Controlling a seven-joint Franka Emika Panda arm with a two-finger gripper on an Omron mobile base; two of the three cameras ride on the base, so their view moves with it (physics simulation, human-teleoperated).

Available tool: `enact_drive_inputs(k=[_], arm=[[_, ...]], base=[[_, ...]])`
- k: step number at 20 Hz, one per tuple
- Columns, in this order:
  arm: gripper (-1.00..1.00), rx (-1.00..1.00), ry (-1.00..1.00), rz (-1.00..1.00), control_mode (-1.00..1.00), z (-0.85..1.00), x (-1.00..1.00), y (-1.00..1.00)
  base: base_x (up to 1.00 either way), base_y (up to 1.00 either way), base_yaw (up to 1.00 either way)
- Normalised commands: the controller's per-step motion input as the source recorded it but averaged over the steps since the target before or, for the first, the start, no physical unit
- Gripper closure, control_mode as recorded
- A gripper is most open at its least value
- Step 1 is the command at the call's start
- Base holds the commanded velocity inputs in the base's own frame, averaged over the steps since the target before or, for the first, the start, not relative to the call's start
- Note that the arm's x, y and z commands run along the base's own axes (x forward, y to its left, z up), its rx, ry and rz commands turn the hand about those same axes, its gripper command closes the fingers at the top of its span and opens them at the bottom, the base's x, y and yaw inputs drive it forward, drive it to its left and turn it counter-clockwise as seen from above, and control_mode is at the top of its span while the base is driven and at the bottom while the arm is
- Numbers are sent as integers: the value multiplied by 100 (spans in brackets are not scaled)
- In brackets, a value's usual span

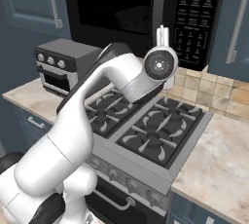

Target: Place the tupperware containing the shrimp and mushroom meal in the microwave. Close the microwave door and press the start button to reheat the meal.

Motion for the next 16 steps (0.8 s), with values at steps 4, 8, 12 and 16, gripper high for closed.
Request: enact_drive_inputs(k=[4, 8, 12, 16], arm=[[100, 0, -2, 0, -100, -4, 18, -16], [100, 0, 0, 0, -100, -2, 23, -13], [100, 0, 0, 0, -100, -6, 26, -8], [100, 0, 0, 0, -100, -8, 24, -9]], base=[[0, 0, 0], [0, 0, 0], [0, 0, 0], [0, 0, 0]])
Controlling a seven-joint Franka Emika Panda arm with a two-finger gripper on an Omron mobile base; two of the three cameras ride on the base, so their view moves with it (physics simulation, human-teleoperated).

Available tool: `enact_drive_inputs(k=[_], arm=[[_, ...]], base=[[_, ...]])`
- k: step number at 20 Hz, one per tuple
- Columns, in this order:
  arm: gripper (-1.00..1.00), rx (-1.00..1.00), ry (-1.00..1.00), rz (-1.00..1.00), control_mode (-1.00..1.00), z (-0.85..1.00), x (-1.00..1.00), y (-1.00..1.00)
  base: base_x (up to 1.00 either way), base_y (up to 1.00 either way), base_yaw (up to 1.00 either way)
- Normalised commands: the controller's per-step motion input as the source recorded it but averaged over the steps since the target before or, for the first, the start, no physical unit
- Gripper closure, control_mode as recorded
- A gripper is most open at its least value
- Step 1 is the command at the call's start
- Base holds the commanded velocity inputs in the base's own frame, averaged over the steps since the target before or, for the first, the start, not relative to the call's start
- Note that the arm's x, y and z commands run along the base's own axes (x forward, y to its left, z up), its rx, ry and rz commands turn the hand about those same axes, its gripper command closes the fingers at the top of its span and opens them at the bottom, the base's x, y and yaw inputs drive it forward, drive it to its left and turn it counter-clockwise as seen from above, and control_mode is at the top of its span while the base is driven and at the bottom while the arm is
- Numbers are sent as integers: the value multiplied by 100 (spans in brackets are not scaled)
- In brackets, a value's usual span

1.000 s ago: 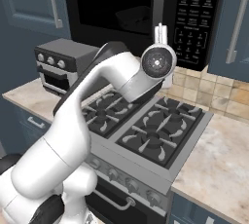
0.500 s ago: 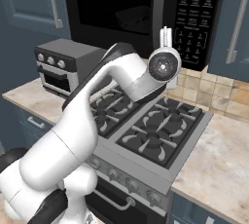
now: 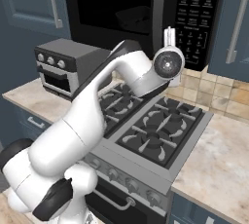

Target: Place the tupperware containing the shrimp and mushroom meal in the microwave. Close the microwave door and press the start button to reheat the meal.

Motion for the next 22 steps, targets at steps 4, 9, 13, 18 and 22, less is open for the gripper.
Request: enact_drive_inputs(k=[4, 9, 13, 18, 22], arm=[[100, 0, 0, 0, -100, -7, 22, -13], [100, 0, 0, 0, -100, -4, 23, -16], [100, 0, 0, -1, -100, -1, 29, -11], [100, 0, 0, -2, -100, -3, 31, -6], [100, 0, -3, -3, -100, -7, 27, -9]], base=[[0, 0, 0], [0, 0, 0], [0, 0, 0], [0, 0, 0], [0, 0, 0]])
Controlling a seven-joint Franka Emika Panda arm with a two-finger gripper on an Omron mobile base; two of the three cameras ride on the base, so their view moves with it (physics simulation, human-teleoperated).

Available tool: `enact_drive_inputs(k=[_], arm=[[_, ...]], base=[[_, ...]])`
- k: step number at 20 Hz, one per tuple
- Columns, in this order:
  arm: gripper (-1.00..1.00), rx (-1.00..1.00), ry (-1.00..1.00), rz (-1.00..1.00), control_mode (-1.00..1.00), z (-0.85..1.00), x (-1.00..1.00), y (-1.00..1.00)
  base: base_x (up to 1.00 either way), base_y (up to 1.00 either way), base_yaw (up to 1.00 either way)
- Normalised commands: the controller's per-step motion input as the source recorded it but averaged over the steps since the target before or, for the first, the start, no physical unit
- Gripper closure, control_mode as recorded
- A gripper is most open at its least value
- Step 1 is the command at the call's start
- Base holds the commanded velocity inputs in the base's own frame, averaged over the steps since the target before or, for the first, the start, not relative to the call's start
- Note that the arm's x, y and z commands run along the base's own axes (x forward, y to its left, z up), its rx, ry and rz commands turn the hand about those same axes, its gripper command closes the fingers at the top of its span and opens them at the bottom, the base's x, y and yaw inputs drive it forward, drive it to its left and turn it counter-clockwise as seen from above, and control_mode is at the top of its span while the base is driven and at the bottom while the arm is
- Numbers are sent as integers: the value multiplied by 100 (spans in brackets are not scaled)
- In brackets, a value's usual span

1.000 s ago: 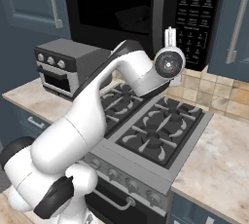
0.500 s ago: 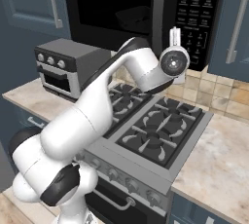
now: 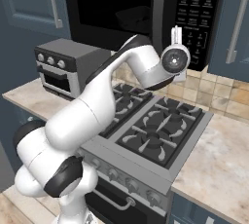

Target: Place the tupperware containing the shrimp and mushroom meal in the microwave. Close the microwave door and press the start button to reheat the meal.

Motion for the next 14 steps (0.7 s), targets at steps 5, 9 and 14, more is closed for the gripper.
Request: enact_drive_inputs(k=[5, 9, 14], arm=[[100, 0, -5, -2, -100, -13, 21, -16], [100, 0, -6, -4, -100, -21, 28, -22], [100, 0, -1, -11, -100, -29, 48, -53]], base=[[0, 0, 0], [0, 0, 0], [0, 0, 0]])
